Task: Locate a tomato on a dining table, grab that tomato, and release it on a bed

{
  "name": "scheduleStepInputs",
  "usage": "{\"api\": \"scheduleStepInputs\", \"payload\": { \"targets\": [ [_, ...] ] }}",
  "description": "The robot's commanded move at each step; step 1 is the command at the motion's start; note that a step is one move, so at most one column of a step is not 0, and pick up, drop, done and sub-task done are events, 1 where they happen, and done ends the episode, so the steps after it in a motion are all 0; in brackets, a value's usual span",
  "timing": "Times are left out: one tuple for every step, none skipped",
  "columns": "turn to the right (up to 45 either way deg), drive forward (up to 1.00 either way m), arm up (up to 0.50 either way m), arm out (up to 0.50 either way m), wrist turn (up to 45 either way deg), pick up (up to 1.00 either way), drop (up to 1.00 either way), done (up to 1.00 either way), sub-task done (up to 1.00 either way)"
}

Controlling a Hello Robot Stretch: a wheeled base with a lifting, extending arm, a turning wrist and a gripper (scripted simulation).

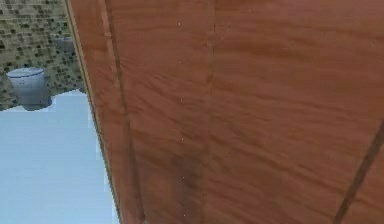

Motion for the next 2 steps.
{"api": "scheduleStepInputs", "payload": {
  "targets": [
    [-45.0,0.0,0.0,0.0,0.0,0.0,0.0,0.0,0.0],
    [-9.0,0.0,0.0,0.0,0.0,0.0,0.0,0.0,0.0]
  ]
}}
